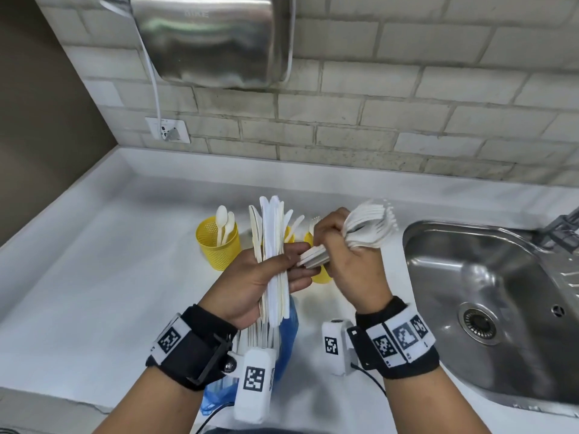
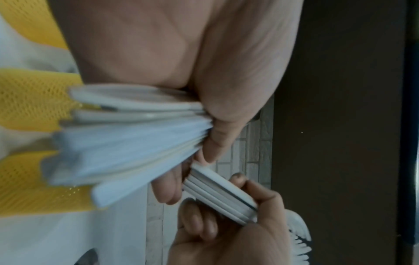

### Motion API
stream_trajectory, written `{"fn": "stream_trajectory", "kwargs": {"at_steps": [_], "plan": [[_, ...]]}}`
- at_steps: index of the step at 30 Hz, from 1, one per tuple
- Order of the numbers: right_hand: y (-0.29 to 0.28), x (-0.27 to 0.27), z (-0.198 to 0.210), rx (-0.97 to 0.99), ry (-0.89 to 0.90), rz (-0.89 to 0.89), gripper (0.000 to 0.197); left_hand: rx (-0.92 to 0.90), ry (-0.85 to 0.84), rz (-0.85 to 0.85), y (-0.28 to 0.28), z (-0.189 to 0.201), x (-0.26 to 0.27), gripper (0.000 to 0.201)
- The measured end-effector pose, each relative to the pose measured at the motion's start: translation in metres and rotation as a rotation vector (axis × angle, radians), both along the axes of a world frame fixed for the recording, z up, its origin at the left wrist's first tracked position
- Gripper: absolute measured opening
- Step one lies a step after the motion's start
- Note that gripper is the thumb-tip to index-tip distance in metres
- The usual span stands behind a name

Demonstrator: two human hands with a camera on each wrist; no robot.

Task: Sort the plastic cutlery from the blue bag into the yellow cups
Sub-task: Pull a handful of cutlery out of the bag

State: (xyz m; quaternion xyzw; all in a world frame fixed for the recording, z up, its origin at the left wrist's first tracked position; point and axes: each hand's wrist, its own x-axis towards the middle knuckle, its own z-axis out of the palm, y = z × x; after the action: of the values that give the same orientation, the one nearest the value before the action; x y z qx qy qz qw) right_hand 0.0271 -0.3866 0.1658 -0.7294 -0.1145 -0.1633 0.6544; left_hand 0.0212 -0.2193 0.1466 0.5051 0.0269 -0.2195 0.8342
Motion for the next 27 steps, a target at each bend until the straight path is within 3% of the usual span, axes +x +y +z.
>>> {"fn": "stream_trajectory", "kwargs": {"at_steps": [5,8,12,15,19,24,27], "plan": [[-0.022,0.011,0.002,0.467,0.279,-0.045,0.019,0.278,-0.316,0.030,-0.007,0.000,0.002,0.026],[-0.030,0.019,0.008,0.642,0.289,-0.027,0.022,0.452,-0.499,0.072,-0.009,-0.003,0.004,0.024],[-0.038,0.028,0.008,0.779,0.331,0.071,0.028,0.559,-0.614,0.113,-0.015,-0.003,0.004,0.022],[-0.040,0.032,0.004,0.794,0.360,0.121,0.033,0.595,-0.637,0.141,-0.019,-0.001,0.006,0.028],[-0.041,0.035,0.001,0.760,0.361,0.138,0.029,0.578,-0.620,0.164,-0.016,-0.006,0.010,0.021],[-0.052,0.039,-0.008,0.647,0.319,0.088,0.007,0.426,-0.467,0.241,-0.007,-0.011,0.012,0.022],[-0.062,0.043,-0.013,0.587,0.313,0.040,0.012,0.367,-0.413,0.275,-0.003,-0.012,0.013,0.022]]}}
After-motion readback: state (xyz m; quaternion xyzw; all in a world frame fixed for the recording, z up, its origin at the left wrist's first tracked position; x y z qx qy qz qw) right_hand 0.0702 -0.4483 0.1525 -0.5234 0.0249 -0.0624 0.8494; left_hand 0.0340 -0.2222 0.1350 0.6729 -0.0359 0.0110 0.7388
